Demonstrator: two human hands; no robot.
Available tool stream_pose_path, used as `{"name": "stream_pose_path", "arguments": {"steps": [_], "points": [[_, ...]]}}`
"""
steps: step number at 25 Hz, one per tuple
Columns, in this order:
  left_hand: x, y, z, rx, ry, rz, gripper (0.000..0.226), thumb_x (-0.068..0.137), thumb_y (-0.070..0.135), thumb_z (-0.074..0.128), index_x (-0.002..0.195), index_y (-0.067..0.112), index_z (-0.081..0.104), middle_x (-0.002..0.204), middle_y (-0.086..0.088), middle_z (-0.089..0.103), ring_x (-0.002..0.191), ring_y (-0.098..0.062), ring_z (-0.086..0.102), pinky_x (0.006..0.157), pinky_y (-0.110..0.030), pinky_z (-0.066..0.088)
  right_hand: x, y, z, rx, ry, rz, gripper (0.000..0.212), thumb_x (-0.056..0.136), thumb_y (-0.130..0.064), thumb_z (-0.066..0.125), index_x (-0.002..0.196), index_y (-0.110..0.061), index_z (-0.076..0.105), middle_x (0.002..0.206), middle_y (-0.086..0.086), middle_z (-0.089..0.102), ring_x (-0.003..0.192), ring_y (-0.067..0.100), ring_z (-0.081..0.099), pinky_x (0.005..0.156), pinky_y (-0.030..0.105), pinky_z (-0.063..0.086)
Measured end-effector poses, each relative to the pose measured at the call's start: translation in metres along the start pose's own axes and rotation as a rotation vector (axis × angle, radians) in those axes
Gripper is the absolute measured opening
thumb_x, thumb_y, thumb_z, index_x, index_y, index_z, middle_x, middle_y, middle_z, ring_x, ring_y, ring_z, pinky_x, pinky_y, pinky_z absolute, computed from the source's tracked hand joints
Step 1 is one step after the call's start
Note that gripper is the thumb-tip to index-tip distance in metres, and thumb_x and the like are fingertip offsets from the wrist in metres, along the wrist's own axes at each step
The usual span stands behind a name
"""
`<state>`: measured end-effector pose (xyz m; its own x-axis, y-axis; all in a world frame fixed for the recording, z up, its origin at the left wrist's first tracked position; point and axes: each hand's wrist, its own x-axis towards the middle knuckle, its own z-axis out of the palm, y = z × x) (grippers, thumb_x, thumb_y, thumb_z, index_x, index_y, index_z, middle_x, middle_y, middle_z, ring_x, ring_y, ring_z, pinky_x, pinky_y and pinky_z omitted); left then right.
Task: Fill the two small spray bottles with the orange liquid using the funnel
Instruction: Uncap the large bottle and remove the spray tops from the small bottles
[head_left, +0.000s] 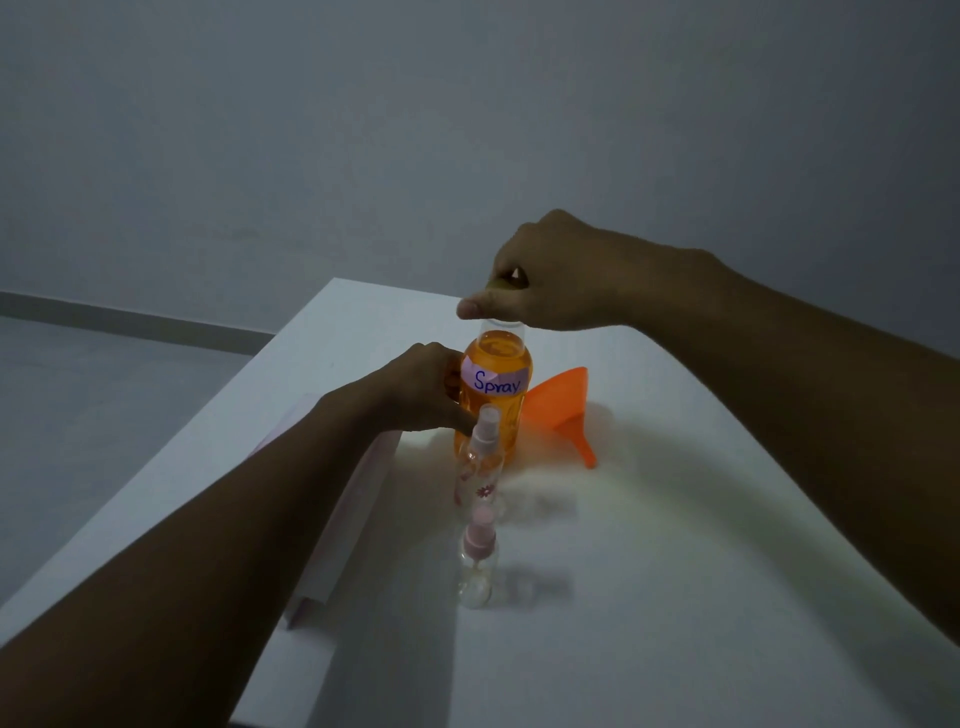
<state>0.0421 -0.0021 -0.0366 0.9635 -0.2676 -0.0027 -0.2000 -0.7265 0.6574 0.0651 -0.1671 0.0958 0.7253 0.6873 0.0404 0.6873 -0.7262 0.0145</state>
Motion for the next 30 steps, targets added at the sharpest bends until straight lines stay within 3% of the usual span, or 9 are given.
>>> {"name": "stream_pose_path", "arguments": {"steps": [3, 5, 10, 13, 16, 21, 24, 28, 30], "points": [[-0.001, 0.000, -0.001, 0.016, 0.003, -0.006, 0.040, 0.074, 0.030, 0.081, 0.110, 0.021, 0.066, 0.099, 0.005, 0.070, 0.086, -0.008, 0.066, 0.073, -0.011, 0.047, -0.009, 0.003, -0.008, 0.041, 0.009, -0.110, 0.035, 0.095, -0.040, 0.060, 0.120, -0.016, 0.064, 0.111, -0.002, 0.060, 0.094, 0.015, 0.057, 0.075, 0.023, 0.044], [-0.003, 0.001, 0.000, 0.021, 0.001, -0.012, 0.041, 0.074, 0.029, 0.080, 0.111, 0.021, 0.065, 0.100, 0.006, 0.070, 0.087, -0.008, 0.066, 0.073, -0.012, 0.046, -0.023, 0.009, -0.014, 0.212, 0.139, -0.149, 0.033, 0.091, -0.025, 0.068, 0.123, -0.023, 0.062, 0.116, -0.006, 0.054, 0.099, 0.011, 0.058, 0.079, 0.019, 0.048], [-0.005, 0.005, -0.001, 0.067, -0.003, -0.020, 0.036, 0.076, 0.026, 0.079, 0.108, 0.022, 0.065, 0.094, 0.009, 0.066, 0.084, -0.006, 0.063, 0.078, -0.020, 0.046, -0.082, 0.025, 0.045, 0.590, 0.497, 0.059, 0.038, 0.068, -0.030, 0.089, 0.098, -0.021, 0.067, 0.099, 0.001, 0.066, 0.080, 0.012, 0.071, 0.077, 0.029, 0.061], [-0.008, 0.008, 0.000, 0.098, 0.001, -0.005, 0.033, 0.077, 0.026, 0.078, 0.107, 0.023, 0.064, 0.097, 0.006, 0.066, 0.089, -0.012, 0.063, 0.081, -0.023, 0.047, -0.117, 0.025, 0.110, 0.660, 0.478, 0.271, 0.032, 0.061, -0.032, 0.093, 0.077, -0.019, 0.069, 0.077, -0.006, 0.073, 0.063, 0.009, 0.068, 0.065, 0.031, 0.059], [-0.009, 0.010, 0.002, 0.116, -0.003, 0.000, 0.036, 0.079, 0.028, 0.077, 0.111, 0.022, 0.061, 0.108, 0.002, 0.067, 0.096, -0.016, 0.062, 0.085, -0.026, 0.048, -0.134, 0.018, 0.157, 0.646, 0.387, 0.347, 0.024, 0.064, -0.036, 0.090, 0.068, -0.021, 0.072, 0.078, -0.008, 0.074, 0.060, 0.003, 0.063, 0.057, 0.023, 0.052], [-0.024, 0.007, -0.015, 0.193, -0.032, -0.136, 0.073, 0.071, 0.030, 0.083, 0.134, 0.021, 0.048, 0.135, -0.002, 0.054, 0.119, -0.020, 0.053, 0.098, -0.037, 0.048, -0.135, 0.013, 0.188, 0.606, 0.404, 0.341, 0.020, 0.075, -0.026, 0.083, 0.093, -0.017, 0.078, 0.094, -0.005, 0.075, 0.079, 0.007, 0.064, 0.072, 0.014, 0.049], [-0.049, 0.011, -0.022, 0.264, -0.001, -0.156, 0.057, 0.074, 0.025, 0.081, 0.125, 0.026, 0.055, 0.132, 0.001, 0.050, 0.119, -0.018, 0.048, 0.095, -0.030, 0.044, -0.136, 0.015, 0.194, 0.602, 0.417, 0.341, 0.034, 0.080, -0.025, 0.080, 0.113, -0.017, 0.074, 0.098, -0.003, 0.070, 0.082, 0.009, 0.059, 0.076, 0.023, 0.052], [-0.075, 0.024, -0.013, 0.221, -0.108, -0.092, 0.041, 0.075, 0.026, 0.080, 0.100, 0.043, 0.052, 0.120, 0.011, 0.053, 0.113, -0.009, 0.045, 0.091, -0.025, 0.036, -0.151, 0.015, 0.195, 0.616, 0.451, 0.345, 0.052, 0.080, -0.028, 0.081, 0.128, -0.017, 0.065, 0.101, -0.006, 0.065, 0.075, -0.001, 0.053, 0.069, 0.011, 0.043], [-0.078, 0.030, -0.004, 0.194, -0.109, -0.071, 0.039, 0.075, 0.036, 0.078, 0.102, 0.042, 0.052, 0.113, 0.015, 0.054, 0.109, -0.007, 0.045, 0.090, -0.026, 0.036, -0.167, 0.018, 0.193, 0.604, 0.452, 0.366, 0.048, 0.084, -0.026, 0.077, 0.129, -0.016, 0.065, 0.113, -0.001, 0.069, 0.088, 0.005, 0.060, 0.079, 0.017, 0.050]]}}
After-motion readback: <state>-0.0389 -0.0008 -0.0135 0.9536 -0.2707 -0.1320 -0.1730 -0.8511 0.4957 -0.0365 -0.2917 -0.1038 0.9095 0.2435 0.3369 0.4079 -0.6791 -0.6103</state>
